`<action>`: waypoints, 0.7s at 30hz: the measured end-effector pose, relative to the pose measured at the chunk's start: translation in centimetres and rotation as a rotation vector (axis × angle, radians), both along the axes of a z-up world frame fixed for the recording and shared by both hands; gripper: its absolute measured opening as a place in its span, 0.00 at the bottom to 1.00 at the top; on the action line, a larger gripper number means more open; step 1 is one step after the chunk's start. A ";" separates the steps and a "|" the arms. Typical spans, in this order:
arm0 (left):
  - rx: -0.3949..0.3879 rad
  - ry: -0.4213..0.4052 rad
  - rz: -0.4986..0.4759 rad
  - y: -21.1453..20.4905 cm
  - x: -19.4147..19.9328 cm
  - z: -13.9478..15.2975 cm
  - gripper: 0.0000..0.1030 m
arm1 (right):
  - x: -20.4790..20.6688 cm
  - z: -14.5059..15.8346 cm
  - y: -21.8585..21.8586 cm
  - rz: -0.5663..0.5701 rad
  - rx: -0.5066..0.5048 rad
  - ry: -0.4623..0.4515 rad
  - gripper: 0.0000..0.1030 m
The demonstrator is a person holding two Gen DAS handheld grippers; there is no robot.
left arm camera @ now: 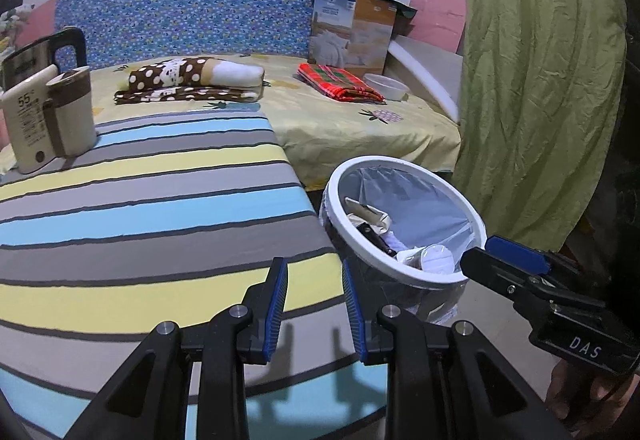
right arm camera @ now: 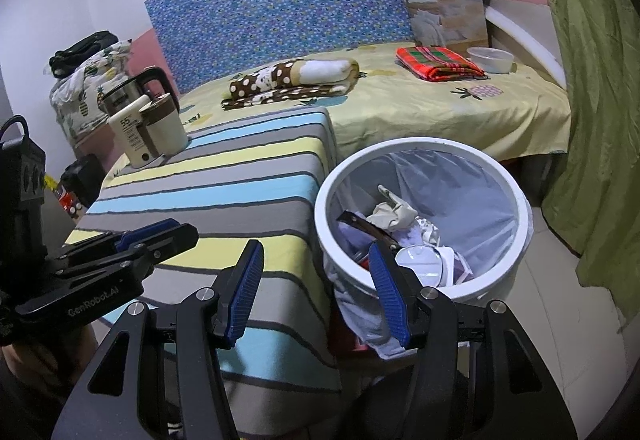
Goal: Collect trash
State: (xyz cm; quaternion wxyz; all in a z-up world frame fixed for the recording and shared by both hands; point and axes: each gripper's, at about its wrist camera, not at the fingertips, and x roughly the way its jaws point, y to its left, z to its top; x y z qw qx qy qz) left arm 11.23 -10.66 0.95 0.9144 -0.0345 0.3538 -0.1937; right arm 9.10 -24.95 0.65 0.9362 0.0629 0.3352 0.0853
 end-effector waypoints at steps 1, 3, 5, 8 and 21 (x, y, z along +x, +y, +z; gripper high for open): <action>0.004 -0.003 0.005 0.1 -0.2 0.0 0.27 | -0.1 0.0 0.1 0.000 -0.001 -0.002 0.55; 0.010 -0.010 0.014 0.4 -0.7 0.1 0.27 | -0.4 0.0 0.2 0.000 -0.001 -0.005 0.55; 0.007 -0.014 0.021 0.7 -1.3 0.2 0.27 | -0.7 0.1 0.3 0.002 -0.001 -0.008 0.55; 0.007 -0.020 0.033 1.2 -2.0 0.4 0.27 | -1.3 0.3 0.5 0.005 -0.006 -0.018 0.55; 0.016 -0.040 0.045 1.7 -4.8 0.8 0.27 | -2.8 0.5 1.4 0.009 -0.027 -0.033 0.55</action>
